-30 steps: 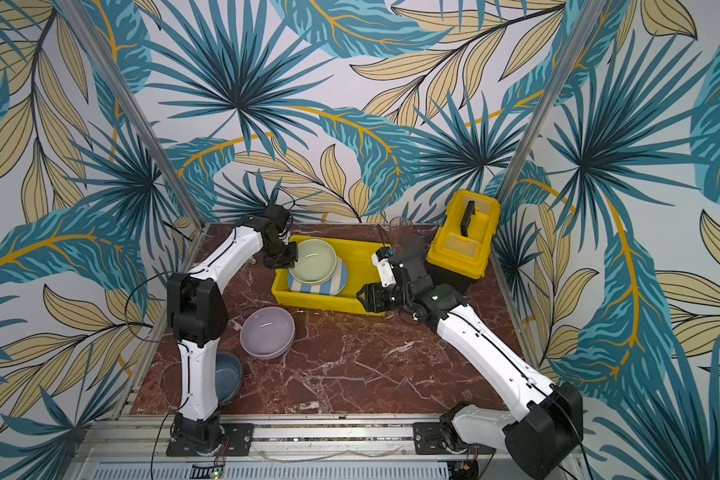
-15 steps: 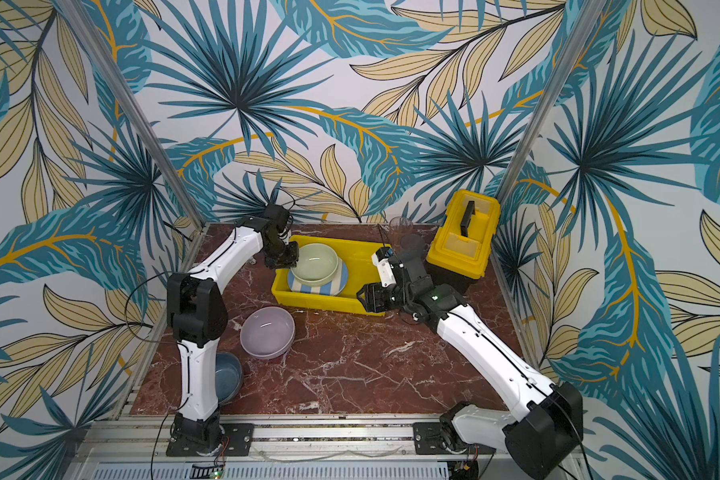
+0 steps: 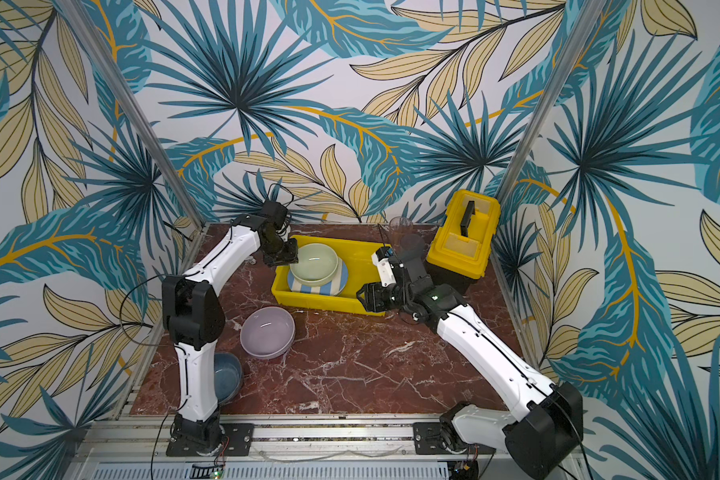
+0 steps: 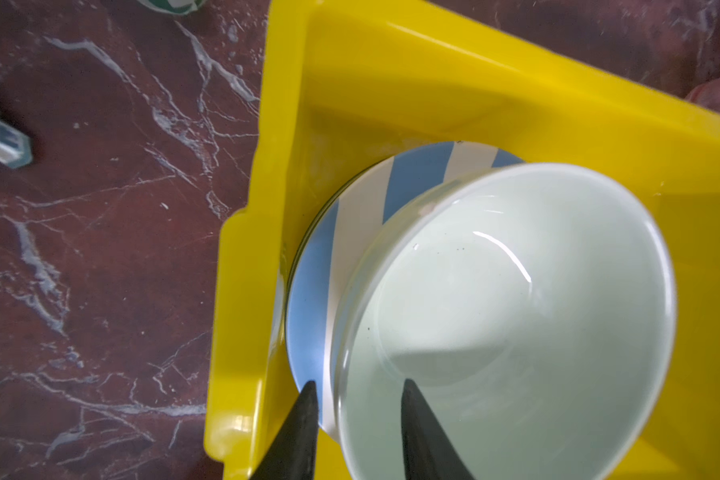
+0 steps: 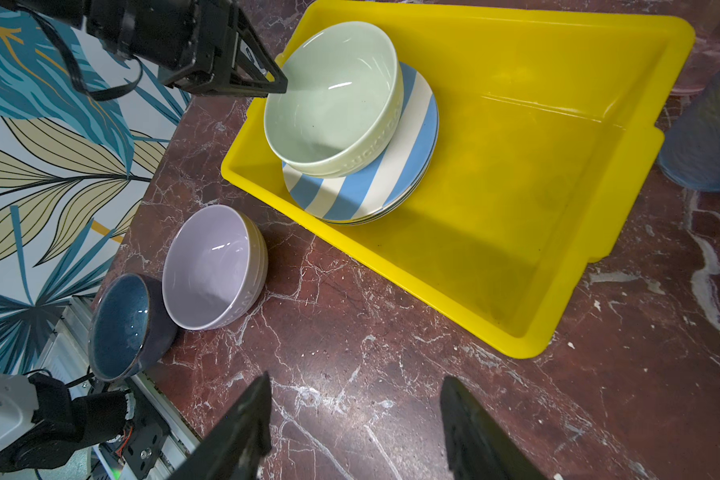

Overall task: Place the mixed dishes into the plastic bin
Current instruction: 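Lower the green bowl onto the striped plates and open the left gripper, then move the left gripper back and lower it onto the lavender bowl's rim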

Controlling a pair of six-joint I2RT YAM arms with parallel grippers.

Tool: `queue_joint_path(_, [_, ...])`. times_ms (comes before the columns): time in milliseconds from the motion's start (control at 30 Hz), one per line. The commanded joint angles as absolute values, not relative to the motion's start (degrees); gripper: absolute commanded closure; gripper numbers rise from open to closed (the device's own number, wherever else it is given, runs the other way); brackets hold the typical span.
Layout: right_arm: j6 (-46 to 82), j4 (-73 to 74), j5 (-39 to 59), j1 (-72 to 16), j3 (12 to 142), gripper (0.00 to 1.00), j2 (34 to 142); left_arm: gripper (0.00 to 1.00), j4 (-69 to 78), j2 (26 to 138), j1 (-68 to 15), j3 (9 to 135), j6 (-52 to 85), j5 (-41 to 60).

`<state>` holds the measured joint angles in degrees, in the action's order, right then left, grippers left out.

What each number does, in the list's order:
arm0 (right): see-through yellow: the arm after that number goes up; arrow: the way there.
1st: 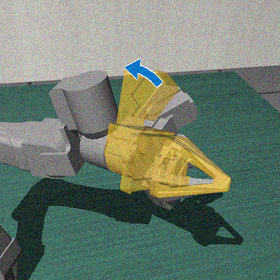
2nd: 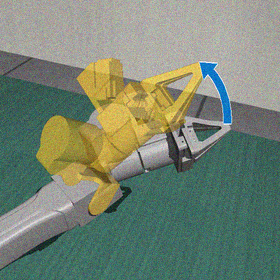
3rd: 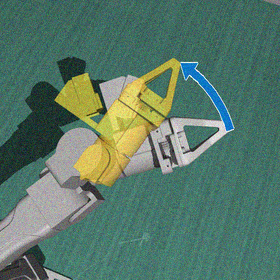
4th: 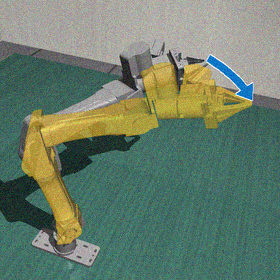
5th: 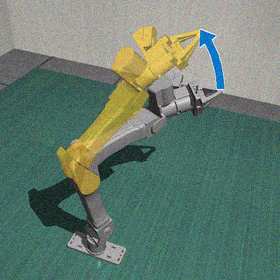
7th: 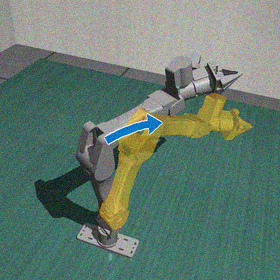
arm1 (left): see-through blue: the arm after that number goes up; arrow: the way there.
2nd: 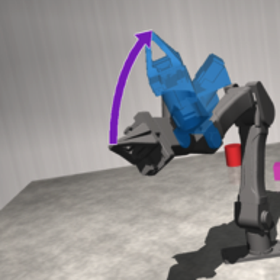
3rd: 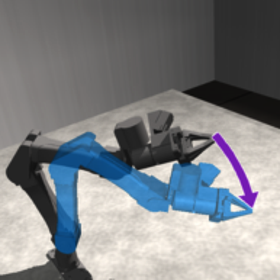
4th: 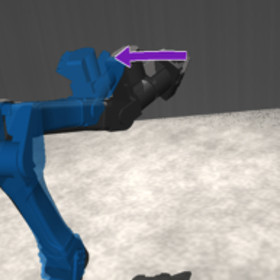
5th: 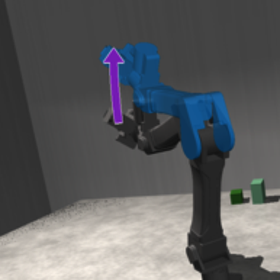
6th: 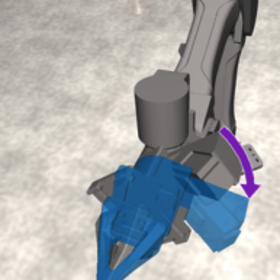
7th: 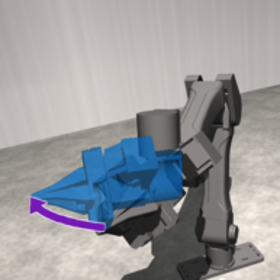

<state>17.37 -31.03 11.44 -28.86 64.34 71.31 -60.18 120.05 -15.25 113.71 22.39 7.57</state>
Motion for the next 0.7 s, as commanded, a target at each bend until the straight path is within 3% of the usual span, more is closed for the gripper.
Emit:
queue_joint_path(0, [18.1,-29.6,12.5,-28.7,63.9,0.34,71.5,0.63,-59.3,114.3,-15.5,112.7,20.6,6.8])
queue_joint_path(133, [19.6,-27.7,13.8,-28.7,63.9,0.34,71.7,0.59,-59.3,110.0,-15.4,110.4,18.6,8.1])
queue_joint_path(333, [21.4,-24.9,14.3,-28.7,63.7,0.34,72.6,0.39,-59.2,100.4,-15.4,102.4,14.1,6.1])
queue_joint_path(667, [22.3,-24.1,14.6,-28.7,64.2,0.34,74.5,0.39,-67.5,90.8,-12.7,92.3,8.1,8.2])
